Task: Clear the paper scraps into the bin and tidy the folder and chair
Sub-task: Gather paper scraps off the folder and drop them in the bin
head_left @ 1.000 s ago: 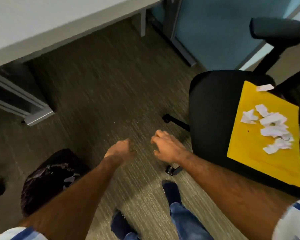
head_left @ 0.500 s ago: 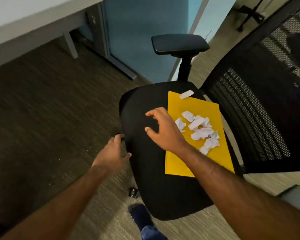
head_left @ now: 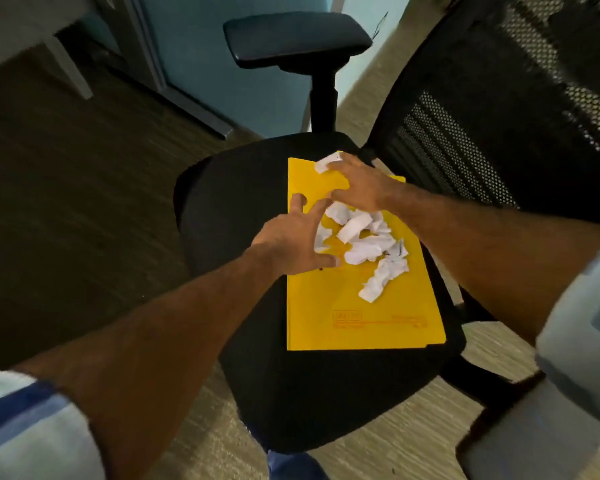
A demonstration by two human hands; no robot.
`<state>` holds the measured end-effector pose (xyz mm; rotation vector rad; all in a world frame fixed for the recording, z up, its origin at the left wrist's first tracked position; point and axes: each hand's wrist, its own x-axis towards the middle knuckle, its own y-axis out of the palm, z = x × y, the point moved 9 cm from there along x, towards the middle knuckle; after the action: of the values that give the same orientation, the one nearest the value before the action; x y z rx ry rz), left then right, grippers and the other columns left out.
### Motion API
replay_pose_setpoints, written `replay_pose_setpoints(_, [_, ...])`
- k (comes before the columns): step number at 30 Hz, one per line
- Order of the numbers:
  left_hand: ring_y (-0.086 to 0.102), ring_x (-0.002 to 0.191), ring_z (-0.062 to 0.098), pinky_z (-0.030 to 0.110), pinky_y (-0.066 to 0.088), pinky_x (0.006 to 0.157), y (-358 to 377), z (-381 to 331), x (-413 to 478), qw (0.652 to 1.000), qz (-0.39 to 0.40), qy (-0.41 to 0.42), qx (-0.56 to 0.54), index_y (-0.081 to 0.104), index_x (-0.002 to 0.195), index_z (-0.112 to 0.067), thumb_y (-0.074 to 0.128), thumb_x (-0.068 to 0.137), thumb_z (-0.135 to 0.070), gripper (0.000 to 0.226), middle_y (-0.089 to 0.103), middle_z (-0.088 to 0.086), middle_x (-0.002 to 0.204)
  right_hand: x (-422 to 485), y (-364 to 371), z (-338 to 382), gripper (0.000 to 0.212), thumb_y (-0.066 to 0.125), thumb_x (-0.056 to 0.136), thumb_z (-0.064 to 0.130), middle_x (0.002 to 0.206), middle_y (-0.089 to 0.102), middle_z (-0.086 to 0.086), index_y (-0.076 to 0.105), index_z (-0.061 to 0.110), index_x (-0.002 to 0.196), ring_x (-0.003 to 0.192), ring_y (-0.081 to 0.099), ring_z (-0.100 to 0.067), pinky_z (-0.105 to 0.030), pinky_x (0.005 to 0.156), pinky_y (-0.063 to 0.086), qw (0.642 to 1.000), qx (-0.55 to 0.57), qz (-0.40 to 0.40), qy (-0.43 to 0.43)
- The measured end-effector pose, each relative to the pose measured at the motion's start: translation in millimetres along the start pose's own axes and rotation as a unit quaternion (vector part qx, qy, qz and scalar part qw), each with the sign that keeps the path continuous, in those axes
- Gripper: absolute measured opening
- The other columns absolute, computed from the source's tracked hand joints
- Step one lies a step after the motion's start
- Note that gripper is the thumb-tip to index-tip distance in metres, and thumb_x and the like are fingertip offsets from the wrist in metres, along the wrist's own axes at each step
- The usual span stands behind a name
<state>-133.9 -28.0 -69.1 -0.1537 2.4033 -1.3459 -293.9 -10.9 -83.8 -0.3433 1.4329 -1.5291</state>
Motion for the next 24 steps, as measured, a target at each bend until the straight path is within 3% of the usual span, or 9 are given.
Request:
replay_pose_setpoints(3, [0.063,0.099,0.038,0.038,0.047,0.068,16.6,-7.5,8.3,1.000,0.002,-0.009,0.019,0.011,0.152,-0.034,0.072,0.079,-0.052,0.097,0.029,0.013,0.144,-8.9,17.5,-5.3,0.064,0.054,0.094,0.038,0.161,0.019,-0.005,0.029,0.021,0.150,0.146,0.024,-0.024,-0.035,0.117,0.023,0.999,-0.005,0.029,-0.023])
replay_pose_setpoints(7, [0.062,0.095,0.034,0.038,0.049,0.068,23.5,-4.5,12.2,0.999,-0.007,-0.035,0.028,0.036,0.142,-0.024,0.067,0.087,-0.032,0.064,0.034,0.008,0.137,-17.3,24.6,-10.7,0.055,0.058,0.092,0.039,0.149,0.040,-0.002,0.044,0.019,0.141,0.137,0.039,-0.019,-0.032,0.112,0.031,0.998,0.012,0.022,-0.055])
replay_pose_setpoints(11, [0.063,0.092,0.031,0.039,0.053,0.072,23.3,0.5,13.9,0.999,-0.030,-0.029,0.002,0.050,0.131,-0.020,0.060,0.093,-0.025,0.040,0.040,0.008,0.131,-12.8,6.2,-14.5,0.059,0.065,0.088,0.034,0.147,0.040,-0.005,0.043,0.019,0.141,0.133,0.043,-0.022,-0.034,0.108,0.038,0.997,0.037,-0.027,-0.067])
replay_pose_setpoints(15, [0.062,0.100,0.031,0.041,0.055,0.082,17.6,10.4,13.4,0.997,-0.056,-0.037,-0.047,0.051,0.134,-0.020,0.058,0.095,-0.027,0.040,0.043,0.007,0.131,6.1,-10.9,-12.1,0.082,0.071,0.080,0.022,0.161,0.016,-0.009,0.027,0.020,0.150,0.143,0.029,-0.029,-0.040,0.112,0.035,0.997,0.018,-0.059,-0.055])
replay_pose_setpoints(18, [0.061,0.101,0.029,0.038,0.053,0.083,13.1,19.8,8.2,0.993,-0.070,-0.046,-0.087,0.051,0.135,-0.019,0.058,0.095,-0.028,0.041,0.044,0.008,0.131,18.7,2.7,-8.4,0.087,0.069,0.081,0.024,0.163,0.007,-0.004,0.020,0.027,0.152,0.145,0.025,-0.032,-0.045,0.113,0.034,0.999,-0.037,-0.015,-0.032])
replay_pose_setpoints(21, [0.060,0.099,0.027,0.041,0.056,0.083,9.8,32.1,-1.6,0.987,-0.089,-0.050,-0.125,0.054,0.131,-0.018,0.060,0.094,-0.028,0.039,0.046,0.008,0.126,19.5,18.8,-10.2,0.078,0.065,0.086,0.023,0.162,0.016,-0.004,0.023,0.027,0.151,0.144,0.026,-0.033,-0.047,0.114,0.033,0.997,-0.069,0.019,-0.020])
replay_pose_setpoints(24, [0.060,0.099,0.025,0.041,0.057,0.083,12.1,40.9,-16.3,0.985,-0.088,-0.050,-0.142,0.054,0.130,-0.017,0.060,0.094,-0.027,0.038,0.046,0.008,0.125,8.4,10.3,-16.1,0.062,0.062,0.085,0.021,0.150,0.037,-0.004,0.039,0.025,0.143,0.133,0.041,-0.031,-0.046,0.106,0.041,0.998,-0.057,-0.014,-0.032])
